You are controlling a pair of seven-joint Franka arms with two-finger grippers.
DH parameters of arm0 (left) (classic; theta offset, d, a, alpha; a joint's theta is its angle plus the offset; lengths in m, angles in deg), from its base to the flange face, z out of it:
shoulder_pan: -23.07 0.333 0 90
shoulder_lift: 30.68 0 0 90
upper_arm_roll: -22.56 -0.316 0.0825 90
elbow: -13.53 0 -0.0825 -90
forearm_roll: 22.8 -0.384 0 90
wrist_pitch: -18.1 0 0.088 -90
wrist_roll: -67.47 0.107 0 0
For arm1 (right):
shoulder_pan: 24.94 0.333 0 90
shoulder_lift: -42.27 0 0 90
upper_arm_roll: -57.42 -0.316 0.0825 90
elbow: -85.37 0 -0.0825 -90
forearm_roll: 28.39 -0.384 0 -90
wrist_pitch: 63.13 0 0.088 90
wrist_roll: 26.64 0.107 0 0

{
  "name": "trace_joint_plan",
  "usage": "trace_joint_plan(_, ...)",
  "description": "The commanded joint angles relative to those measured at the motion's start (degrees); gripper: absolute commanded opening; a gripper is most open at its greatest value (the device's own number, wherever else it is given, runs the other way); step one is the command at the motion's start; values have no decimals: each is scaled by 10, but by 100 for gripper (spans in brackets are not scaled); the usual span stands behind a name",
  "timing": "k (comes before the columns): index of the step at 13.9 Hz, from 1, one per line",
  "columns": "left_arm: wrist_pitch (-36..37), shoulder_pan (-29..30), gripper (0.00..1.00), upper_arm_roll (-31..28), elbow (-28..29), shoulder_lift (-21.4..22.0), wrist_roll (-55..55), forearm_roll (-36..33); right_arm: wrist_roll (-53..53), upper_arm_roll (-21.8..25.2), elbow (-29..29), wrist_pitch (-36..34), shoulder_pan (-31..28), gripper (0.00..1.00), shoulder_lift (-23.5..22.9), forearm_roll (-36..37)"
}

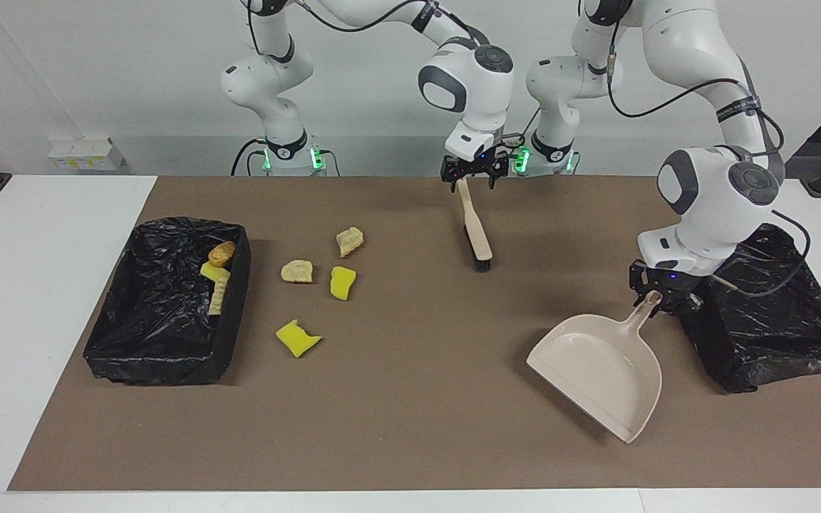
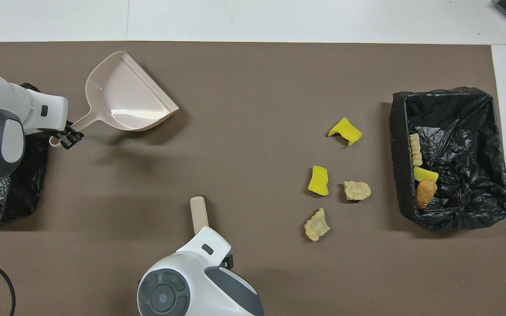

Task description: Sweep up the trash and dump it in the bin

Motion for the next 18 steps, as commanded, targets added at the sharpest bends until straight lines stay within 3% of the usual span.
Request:
trace_joint_plan(1, -1, 10, 0, 4, -2, -1, 112, -4, 14, 3, 75, 26, 9, 100, 39, 12)
trace_joint_plan(3, -1, 11, 0, 4, 7, 3, 155, -15, 14, 3, 114, 34, 14, 100, 59, 10)
trace_joint_plan(9, -2, 11, 0, 4, 27, 13, 214, -20, 2, -7, 144, 65, 14, 98, 69, -19)
trace_joint_plan(16, -3, 11, 0, 4, 32, 17, 214, -21, -8, -9, 153, 114, 15, 91, 54, -29)
trace_joint_plan(18, -3, 12, 0, 4, 32, 17, 214, -22, -14, -9, 149, 119, 15, 82, 50, -29)
